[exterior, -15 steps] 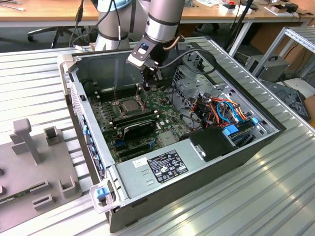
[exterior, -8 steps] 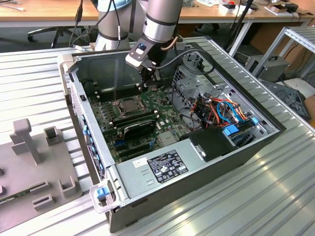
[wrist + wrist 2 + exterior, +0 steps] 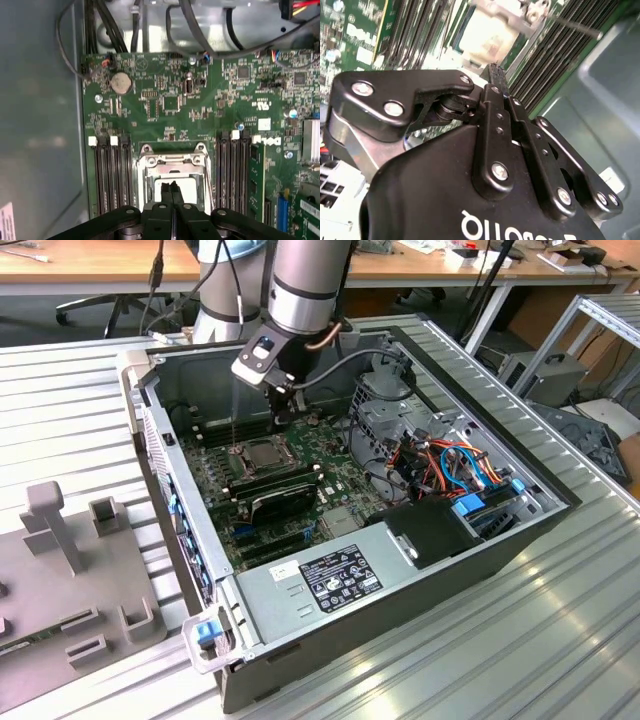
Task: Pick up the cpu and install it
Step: 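Close the cpu cover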
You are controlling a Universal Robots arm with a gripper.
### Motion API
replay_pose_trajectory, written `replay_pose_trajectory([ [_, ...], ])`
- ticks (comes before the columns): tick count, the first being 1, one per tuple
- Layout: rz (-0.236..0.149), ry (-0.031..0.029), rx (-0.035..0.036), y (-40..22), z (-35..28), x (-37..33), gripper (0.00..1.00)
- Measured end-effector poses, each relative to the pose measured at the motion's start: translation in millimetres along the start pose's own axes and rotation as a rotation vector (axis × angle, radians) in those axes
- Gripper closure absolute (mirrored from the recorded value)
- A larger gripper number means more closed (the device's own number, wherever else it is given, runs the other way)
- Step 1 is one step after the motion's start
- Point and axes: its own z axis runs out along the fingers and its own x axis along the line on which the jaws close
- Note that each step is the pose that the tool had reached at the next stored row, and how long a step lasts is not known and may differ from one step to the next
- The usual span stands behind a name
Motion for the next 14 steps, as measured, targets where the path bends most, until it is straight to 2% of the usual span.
replay_pose_trajectory([
  [1, 0.0, 0.0, 0.0001, -4.1, 0.8, -0.2, 0.89],
  [3, 0.0, 0.0002, 0.0, -18.0, 3.7, -0.5, 0.89],
  [4, 0.0, 0.0001, 0.0, -21.0, 5.0, -0.6, 0.89],
  [8, 0.0, 0.0002, -0.0001, -25.3, 13.6, -0.5, 0.89],
  [14, -0.004, -0.0001, -0.0001, -26.6, 26.2, -0.6, 0.89],
])
